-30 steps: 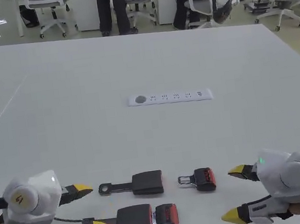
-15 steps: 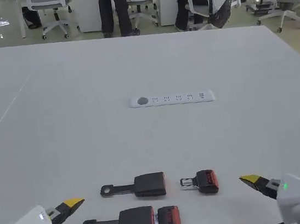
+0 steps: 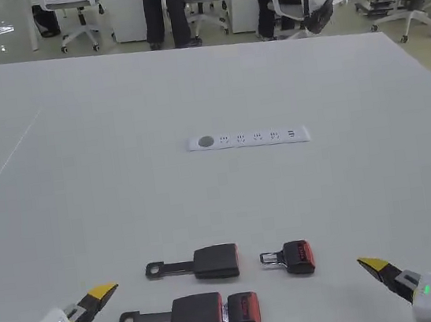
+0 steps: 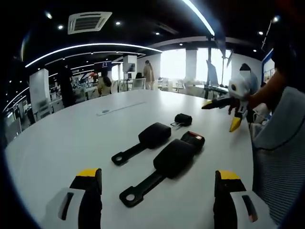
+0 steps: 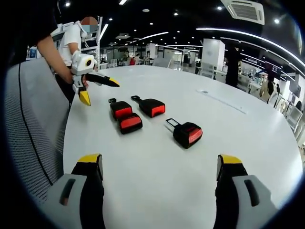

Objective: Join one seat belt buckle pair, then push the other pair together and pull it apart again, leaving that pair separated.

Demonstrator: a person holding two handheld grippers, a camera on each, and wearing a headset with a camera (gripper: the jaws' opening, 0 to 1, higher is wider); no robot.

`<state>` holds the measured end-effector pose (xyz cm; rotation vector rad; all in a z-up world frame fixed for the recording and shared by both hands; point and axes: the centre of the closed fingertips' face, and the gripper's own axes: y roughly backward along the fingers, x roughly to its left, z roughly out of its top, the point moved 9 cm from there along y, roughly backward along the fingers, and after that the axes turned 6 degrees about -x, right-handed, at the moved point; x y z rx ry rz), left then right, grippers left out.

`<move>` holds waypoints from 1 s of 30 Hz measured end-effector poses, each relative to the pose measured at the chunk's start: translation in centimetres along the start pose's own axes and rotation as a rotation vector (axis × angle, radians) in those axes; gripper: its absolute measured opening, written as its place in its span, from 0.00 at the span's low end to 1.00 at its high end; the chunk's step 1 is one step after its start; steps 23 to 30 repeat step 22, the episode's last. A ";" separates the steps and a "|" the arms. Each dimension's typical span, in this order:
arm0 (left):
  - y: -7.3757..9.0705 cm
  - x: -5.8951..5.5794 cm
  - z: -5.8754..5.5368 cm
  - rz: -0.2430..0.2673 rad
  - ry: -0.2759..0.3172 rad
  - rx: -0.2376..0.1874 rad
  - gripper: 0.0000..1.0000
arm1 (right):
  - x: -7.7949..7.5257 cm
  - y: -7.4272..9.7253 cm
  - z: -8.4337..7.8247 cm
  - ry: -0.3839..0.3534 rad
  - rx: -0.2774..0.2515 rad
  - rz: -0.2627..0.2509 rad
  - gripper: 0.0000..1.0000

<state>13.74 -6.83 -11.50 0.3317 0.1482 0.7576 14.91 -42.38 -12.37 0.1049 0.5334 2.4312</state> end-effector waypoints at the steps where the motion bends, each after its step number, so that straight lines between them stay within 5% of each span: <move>1: 0.1 0.3 -0.2 0.004 0.006 -0.009 1.00 | 0.0 0.0 0.0 -0.005 -0.001 -0.002 0.99; 8: 0.1 -0.2 0.6 0.014 0.027 -0.025 1.00 | 0.0 0.2 -0.2 -0.028 -0.016 -0.010 0.99; 10: 0.3 1.5 -1.3 0.020 0.032 -0.030 1.00 | 0.0 0.2 -0.2 -0.028 -0.018 -0.012 0.99; 12: 0.1 0.1 0.3 0.021 0.036 -0.030 1.00 | 0.0 0.3 -0.2 -0.033 -0.020 -0.016 0.99; 14: 0.2 1.5 -1.3 0.021 0.034 -0.028 1.00 | 0.0 0.3 -0.3 -0.038 -0.020 -0.015 0.99; 16: 0.1 0.3 0.3 0.022 0.032 -0.035 1.00 | -0.1 0.3 -0.3 -0.035 -0.021 -0.017 0.99; 18: 0.2 1.5 -1.0 0.024 0.033 -0.039 1.00 | -0.2 0.3 -0.4 -0.037 -0.023 -0.017 0.99; 30: 0.3 1.7 -1.2 0.023 0.034 -0.039 1.00 | -0.3 0.3 -0.5 -0.040 -0.025 -0.019 0.99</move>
